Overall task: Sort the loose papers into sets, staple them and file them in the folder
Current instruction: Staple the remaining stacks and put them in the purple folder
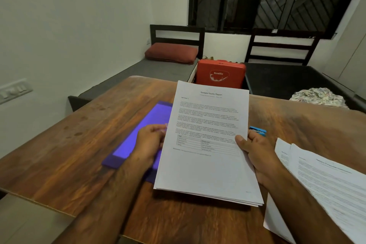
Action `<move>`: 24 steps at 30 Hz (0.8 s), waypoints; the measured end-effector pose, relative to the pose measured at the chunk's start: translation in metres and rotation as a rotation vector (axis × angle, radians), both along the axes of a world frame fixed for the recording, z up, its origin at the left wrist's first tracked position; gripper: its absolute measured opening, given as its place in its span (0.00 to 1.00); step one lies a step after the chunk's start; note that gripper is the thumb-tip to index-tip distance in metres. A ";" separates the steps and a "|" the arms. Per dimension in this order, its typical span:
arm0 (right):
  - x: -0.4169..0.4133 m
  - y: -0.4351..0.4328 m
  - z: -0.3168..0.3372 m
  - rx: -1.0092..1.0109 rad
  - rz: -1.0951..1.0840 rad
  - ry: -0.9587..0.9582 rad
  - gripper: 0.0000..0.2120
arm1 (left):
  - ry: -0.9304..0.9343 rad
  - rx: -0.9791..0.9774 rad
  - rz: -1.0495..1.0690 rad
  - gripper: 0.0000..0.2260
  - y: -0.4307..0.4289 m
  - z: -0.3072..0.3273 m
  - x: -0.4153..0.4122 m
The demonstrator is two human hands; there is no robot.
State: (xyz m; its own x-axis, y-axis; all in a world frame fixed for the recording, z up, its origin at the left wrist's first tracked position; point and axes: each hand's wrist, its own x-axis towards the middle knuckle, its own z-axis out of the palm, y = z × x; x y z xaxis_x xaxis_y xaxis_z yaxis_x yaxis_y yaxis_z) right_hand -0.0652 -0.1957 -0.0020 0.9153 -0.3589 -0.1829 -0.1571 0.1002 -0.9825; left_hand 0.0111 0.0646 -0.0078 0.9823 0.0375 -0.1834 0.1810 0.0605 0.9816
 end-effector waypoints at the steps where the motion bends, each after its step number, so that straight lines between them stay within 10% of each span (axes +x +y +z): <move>1: 0.000 -0.002 0.000 0.007 -0.002 0.000 0.07 | -0.016 0.103 -0.043 0.05 -0.001 -0.004 -0.002; 13: -0.009 -0.016 -0.002 -0.003 -0.044 0.032 0.08 | -0.115 1.221 -0.218 0.17 -0.054 -0.010 -0.016; 24: -0.028 -0.056 0.002 -0.370 -0.120 0.264 0.07 | -0.236 1.478 -0.263 0.25 -0.067 -0.032 -0.006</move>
State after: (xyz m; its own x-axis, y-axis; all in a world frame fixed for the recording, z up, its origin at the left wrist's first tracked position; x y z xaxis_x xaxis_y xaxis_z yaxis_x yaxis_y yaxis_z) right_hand -0.0934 -0.2522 -0.0003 0.8027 -0.5444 -0.2435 -0.4148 -0.2164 -0.8838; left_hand 0.0046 -0.0022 -0.0402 0.9907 -0.1349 0.0183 -0.1361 -0.9810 0.1380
